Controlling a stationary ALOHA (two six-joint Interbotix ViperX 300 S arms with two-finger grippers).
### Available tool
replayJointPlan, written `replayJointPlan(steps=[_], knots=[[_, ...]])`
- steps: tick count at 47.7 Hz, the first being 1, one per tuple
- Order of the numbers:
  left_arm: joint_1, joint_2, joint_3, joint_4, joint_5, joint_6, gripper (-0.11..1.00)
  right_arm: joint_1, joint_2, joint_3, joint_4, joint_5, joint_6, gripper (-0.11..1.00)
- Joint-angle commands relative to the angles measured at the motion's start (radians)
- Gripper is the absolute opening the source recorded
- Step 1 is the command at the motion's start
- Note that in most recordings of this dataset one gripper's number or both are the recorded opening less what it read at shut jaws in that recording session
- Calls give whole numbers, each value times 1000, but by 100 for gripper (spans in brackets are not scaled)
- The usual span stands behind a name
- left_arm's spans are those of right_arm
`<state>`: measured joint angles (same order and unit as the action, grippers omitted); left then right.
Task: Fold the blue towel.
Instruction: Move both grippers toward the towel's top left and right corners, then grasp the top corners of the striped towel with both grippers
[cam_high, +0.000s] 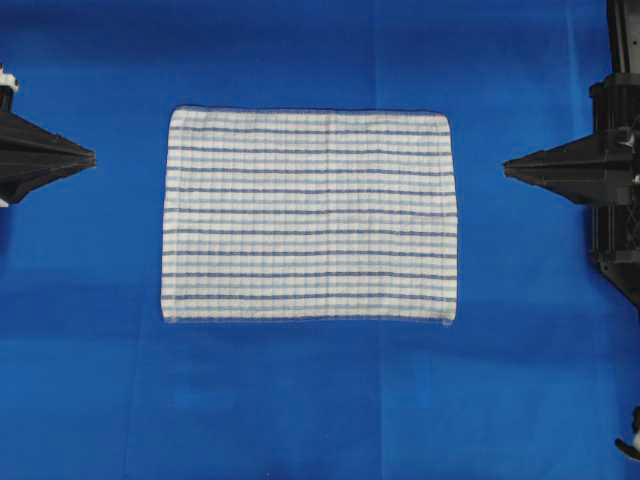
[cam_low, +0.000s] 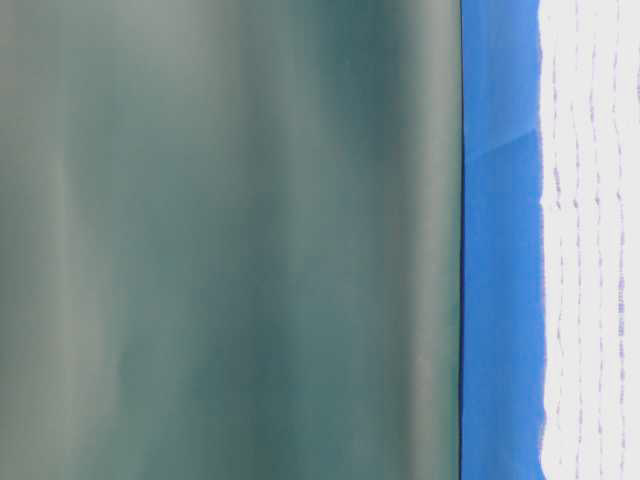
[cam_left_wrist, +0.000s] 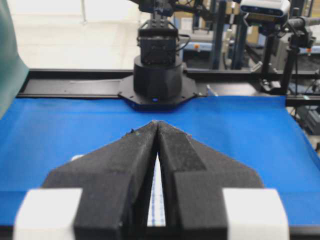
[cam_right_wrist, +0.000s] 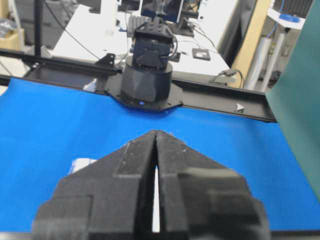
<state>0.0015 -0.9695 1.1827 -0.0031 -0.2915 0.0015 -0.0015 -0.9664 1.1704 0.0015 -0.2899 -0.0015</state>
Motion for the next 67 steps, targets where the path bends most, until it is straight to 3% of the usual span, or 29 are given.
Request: replayJointPlan(steps=[1, 13, 27, 30, 35, 42, 44, 46, 56, 67], knots=[[2, 11, -21, -40, -2, 0, 2, -15, 9, -20, 2, -6, 5, 1], [71, 52, -18, -38, -8, 8, 2, -146, 74, -46, 37, 61, 12, 1], [222, 241, -18, -38, -9, 8, 2, -316, 242, -38, 107, 81, 14, 1], [249, 287, -20, -38, -11, 8, 3, -339, 287, -38, 112, 83, 14, 5], [284, 374, -26, -40, -17, 8, 20, -373, 368, -35, 123, 78, 14, 22], [322, 509, -40, -38, -55, 8, 64, -419, 505, -34, 153, 31, 14, 62], [334, 548, -43, -38, -71, 8, 73, -428, 545, -34, 153, 3, 14, 68], [347, 586, -48, -38, -89, 8, 75, -431, 577, -34, 156, -17, 14, 71], [414, 775, -51, -38, -184, 6, 70, -442, 710, -34, 166, -95, 14, 67], [434, 957, -55, -40, -276, 6, 69, -442, 834, -23, 209, -170, 14, 67]])
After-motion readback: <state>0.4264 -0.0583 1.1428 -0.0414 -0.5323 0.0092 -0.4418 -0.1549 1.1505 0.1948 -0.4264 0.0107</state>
